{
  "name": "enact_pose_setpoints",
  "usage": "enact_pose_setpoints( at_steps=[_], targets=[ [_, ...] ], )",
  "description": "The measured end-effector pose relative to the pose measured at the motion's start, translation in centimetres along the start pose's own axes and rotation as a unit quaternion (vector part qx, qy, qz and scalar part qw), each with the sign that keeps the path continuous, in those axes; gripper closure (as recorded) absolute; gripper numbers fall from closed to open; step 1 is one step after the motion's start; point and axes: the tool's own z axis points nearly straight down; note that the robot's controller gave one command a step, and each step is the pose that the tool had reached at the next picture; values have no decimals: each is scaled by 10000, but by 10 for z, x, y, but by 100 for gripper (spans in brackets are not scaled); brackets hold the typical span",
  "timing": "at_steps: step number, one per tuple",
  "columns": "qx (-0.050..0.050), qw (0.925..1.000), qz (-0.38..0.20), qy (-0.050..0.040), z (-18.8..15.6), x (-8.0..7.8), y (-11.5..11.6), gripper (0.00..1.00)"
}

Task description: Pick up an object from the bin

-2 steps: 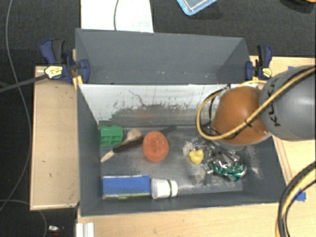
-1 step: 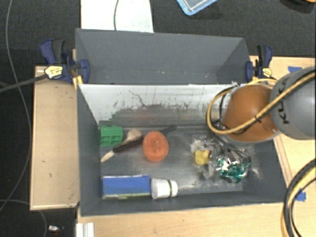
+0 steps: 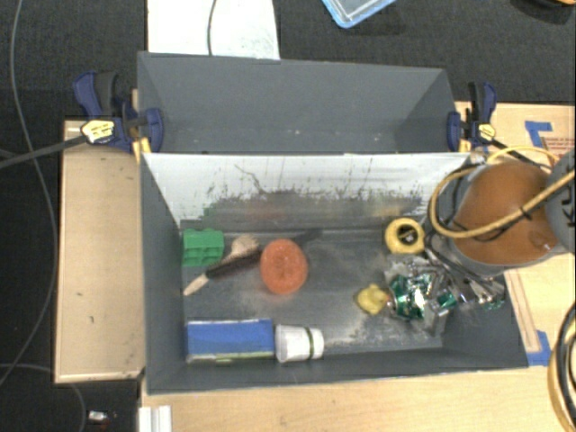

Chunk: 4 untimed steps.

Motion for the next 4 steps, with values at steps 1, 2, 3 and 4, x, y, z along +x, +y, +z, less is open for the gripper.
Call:
enact_pose_setpoints(
  at_steps=[1, 2, 3, 4],
  targets=[
    [4, 9994, -357, -18, 2, 0, -26, 0],
    [-14, 9998, -189, 11, -67, 5, -13, 0],
    [22, 9998, -176, -39, -85, 1, -16, 0],
    [17, 9928, -1198, -28, -31, 18, 10, 0]
  ],
)
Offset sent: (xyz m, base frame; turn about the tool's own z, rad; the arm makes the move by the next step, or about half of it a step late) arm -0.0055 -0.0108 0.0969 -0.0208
